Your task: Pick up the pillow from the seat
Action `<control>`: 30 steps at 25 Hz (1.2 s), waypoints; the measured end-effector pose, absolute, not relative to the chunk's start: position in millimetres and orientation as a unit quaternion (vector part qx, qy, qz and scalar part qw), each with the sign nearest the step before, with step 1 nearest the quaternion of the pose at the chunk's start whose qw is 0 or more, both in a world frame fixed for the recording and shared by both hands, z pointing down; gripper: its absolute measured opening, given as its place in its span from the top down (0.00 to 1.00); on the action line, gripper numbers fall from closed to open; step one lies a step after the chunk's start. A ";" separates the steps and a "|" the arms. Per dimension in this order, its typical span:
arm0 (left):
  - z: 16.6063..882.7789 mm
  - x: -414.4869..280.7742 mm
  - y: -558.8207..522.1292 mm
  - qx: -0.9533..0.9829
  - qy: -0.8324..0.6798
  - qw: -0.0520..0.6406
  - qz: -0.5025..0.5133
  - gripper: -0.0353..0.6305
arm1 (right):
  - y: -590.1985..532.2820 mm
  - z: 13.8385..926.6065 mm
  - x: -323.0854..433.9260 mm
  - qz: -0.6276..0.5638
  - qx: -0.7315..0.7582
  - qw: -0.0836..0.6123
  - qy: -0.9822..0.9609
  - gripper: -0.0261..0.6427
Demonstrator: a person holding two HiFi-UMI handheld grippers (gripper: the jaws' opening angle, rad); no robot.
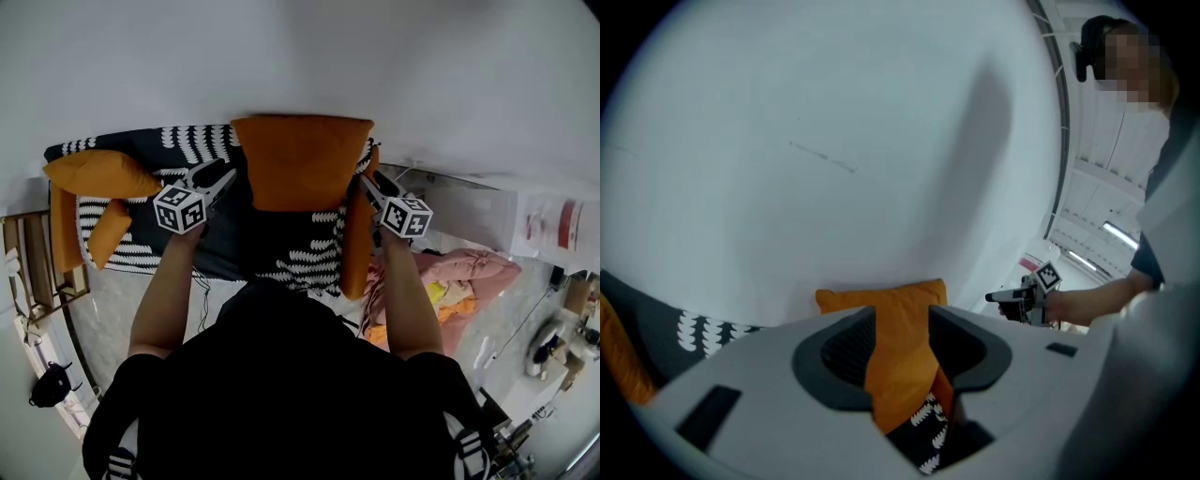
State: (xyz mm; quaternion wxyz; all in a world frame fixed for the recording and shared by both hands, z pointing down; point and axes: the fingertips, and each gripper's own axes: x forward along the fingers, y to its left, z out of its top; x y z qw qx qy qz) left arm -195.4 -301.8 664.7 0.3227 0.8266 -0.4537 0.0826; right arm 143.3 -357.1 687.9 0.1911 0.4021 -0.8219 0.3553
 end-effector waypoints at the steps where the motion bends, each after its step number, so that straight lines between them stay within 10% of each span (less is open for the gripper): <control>1: 667.2 -195.4 -304.0 0.826 -0.454 0.324 0.083 0.67 | -358.8 690.6 142.9 0.357 0.402 0.192 -0.821 0.65; 30: 741.4 -210.5 -373.4 0.788 -0.482 0.377 0.065 0.57 | -420.1 749.7 130.1 0.382 0.391 0.191 -0.815 0.47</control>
